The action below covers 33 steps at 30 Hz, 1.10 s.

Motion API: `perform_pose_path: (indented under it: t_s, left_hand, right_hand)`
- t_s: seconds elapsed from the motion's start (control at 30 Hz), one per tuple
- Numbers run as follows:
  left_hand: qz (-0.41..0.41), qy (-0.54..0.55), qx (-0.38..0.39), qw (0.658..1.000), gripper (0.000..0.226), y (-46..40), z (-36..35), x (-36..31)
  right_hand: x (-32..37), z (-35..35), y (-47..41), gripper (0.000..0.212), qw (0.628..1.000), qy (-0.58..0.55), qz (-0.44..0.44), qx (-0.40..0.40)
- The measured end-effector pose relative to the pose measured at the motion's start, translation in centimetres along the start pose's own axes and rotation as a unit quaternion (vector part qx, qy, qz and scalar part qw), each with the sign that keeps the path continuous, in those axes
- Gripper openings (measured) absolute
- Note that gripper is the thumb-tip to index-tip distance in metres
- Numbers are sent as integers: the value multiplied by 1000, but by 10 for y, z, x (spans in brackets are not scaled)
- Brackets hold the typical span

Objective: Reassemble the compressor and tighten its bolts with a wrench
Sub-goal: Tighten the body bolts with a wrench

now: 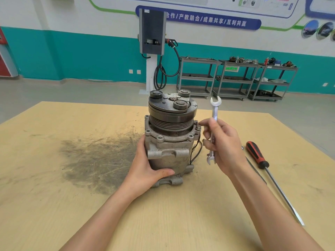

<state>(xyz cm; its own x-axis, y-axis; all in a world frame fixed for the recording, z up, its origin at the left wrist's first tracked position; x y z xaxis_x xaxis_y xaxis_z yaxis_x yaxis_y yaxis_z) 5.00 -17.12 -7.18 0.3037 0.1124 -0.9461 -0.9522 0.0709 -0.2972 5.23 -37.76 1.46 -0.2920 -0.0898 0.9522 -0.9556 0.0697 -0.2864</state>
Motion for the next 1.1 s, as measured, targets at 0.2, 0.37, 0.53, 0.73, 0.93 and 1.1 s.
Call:
perform_pose_path:
  t_s: [0.2, 0.37, 0.53, 0.73, 0.93, 1.1]
  left_hand:
    - [14, -2, -5, 1000, 125, 2, 1, -3]
    - [24, -7, -3, 1000, 125, 3, 1, -3]
    - [33, -10, 2, 999, 124, 4, 1, -4]
    - [40, -17, -1, 999, 123, 5, 1, -6]
    - [45, -21, -6, 999, 123, 5, 1, -6]
    - [48, -21, -5, 999, 123, 5, 1, -6]
  right_hand:
    - [30, 33, -23, 40, 993, 86, -5, -79]
    - [40, 33, -41, 31, 994, 64, -6, -90]
    - [30, 20, -49, 30, 996, 47, -36, -61]
    - [27, 14, -55, 30, 995, 62, -56, -49]
    - [30, 13, -39, 34, 995, -81, -56, 3]
    - [9, 2, -10, 10, 996, 38, -29, 81]
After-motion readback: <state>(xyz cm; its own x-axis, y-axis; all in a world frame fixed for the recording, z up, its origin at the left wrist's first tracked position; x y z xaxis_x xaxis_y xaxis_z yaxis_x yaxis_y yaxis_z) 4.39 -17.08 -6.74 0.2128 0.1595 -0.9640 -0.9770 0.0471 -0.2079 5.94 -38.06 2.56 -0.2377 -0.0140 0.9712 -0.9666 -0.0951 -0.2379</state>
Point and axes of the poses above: each hand's wrist, its own y-axis away from the middle knuckle, its own z-axis out of the back of the hand, x = y × z, the point moved 5 cm from there along -y, towards the middle knuckle, and after that the axes turned 4 degrees about y, right-handed, at the moved point
